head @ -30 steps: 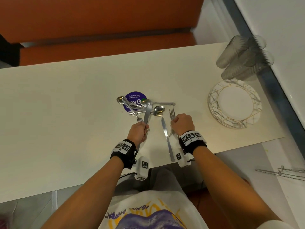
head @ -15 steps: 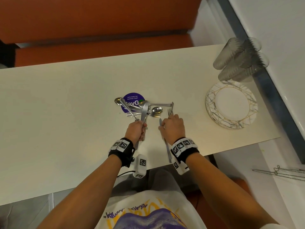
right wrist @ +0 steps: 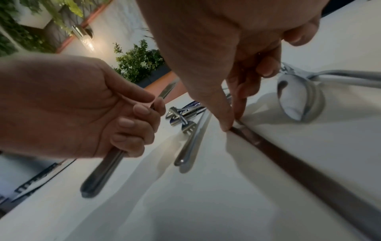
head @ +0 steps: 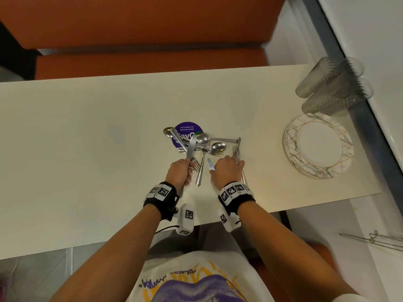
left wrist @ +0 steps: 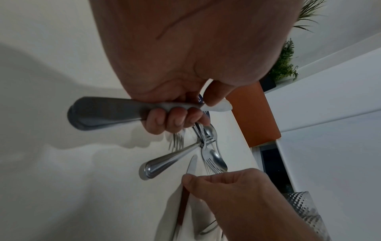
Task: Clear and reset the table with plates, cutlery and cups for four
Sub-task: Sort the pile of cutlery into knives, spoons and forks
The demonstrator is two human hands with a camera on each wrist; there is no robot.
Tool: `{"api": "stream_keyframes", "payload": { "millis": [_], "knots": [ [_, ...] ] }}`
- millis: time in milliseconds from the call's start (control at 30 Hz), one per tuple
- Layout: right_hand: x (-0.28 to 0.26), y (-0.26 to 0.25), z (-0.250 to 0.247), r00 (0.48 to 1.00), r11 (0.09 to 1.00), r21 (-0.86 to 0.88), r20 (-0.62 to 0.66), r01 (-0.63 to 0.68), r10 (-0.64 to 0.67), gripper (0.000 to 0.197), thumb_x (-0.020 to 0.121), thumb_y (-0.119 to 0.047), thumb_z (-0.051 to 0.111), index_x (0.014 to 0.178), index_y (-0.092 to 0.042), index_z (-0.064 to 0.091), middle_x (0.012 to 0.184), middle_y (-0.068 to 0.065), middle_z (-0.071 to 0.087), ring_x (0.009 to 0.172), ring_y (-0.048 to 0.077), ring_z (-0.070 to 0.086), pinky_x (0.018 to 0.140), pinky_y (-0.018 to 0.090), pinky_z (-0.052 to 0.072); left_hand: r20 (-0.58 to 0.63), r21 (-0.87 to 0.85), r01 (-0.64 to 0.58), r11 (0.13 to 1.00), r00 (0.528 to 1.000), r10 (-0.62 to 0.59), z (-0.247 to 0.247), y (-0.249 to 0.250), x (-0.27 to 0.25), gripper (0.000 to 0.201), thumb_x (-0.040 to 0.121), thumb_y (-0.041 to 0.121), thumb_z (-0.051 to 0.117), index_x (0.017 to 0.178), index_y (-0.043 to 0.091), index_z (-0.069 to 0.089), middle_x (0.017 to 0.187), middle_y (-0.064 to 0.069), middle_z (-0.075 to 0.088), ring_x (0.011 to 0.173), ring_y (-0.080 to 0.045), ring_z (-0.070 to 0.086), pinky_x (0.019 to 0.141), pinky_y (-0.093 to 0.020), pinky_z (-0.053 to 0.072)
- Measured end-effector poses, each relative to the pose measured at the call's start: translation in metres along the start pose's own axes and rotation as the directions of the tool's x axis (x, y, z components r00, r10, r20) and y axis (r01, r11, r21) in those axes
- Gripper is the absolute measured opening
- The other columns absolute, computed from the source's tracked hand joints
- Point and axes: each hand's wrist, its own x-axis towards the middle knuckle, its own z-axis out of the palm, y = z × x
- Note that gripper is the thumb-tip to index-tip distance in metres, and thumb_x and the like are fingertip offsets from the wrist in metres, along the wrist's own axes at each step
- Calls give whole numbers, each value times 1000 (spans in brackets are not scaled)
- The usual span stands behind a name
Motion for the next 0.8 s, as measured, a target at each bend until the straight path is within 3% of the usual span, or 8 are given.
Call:
{"api": "stream_keyframes", "payload": {
  "millis": [133,333,500,600,667,700,767,800],
  "knots": [
    [4,-4,-2,997,999,37,64,-32,30,39,94,-46,55,112,-13,64,119,9,63,130,34,48,110,51,33,2,1,4,1000,1000,-4,-4,-1,2,27,104,21,41,89,10,60,54,5,46,42,-11,35,40,-23,29],
    [9,-6,-8,997,999,38,77,-18,15,38,93,-47,55,109,-13,66,110,6,67,117,28,54,105,49,34,25,-15,-6,1000,1000,6,-7,-1,5,27,101,12,39,94,8,65,60,2,48,47,-12,38,43,-26,31],
    [13,-5,-27,989,977,193,132,-89,64,36,94,-47,56,101,-13,67,100,4,69,102,25,62,98,45,40,37,1,-60,998,998,60,-9,4,9,33,105,8,35,92,6,66,63,-3,53,48,-14,44,41,-26,34],
    [16,3,-48,993,899,428,105,-95,55,26,93,-35,61,78,-16,68,83,-1,67,85,21,63,89,39,48,40,49,-98,994,995,96,-10,11,14,35,104,7,34,90,3,66,70,-10,59,53,-20,55,47,-31,41],
    [18,6,-67,998,833,552,65,-39,4,35,93,-30,65,59,-20,60,66,-7,59,68,12,56,77,29,47,58,43,-105,994,993,102,-10,18,16,32,105,7,34,94,2,64,77,-15,66,62,-28,65,52,-34,50],
    [20,6,-76,999,784,620,47,-27,-3,36,92,-31,68,58,-21,61,64,-9,60,65,7,55,81,27,48,73,27,-102,994,992,100,-9,21,16,31,106,8,33,98,1,62,80,-18,69,67,-32,68,56,-36,53],
    [24,4,-92,1000,657,754,7,-23,27,28,88,-33,71,64,-18,72,69,-7,70,70,7,62,97,34,48,104,-2,-103,995,989,103,-7,28,15,30,109,11,32,104,0,59,86,-22,72,76,-35,71,62,-38,58],
    [27,2,-99,999,588,808,-8,-25,53,23,86,-34,74,67,-21,74,72,-6,73,74,9,67,98,38,50,122,-11,-107,994,987,108,-5,32,14,30,110,12,32,105,-1,59,90,-24,72,78,-36,72,64,-39,60]
  ]
}}
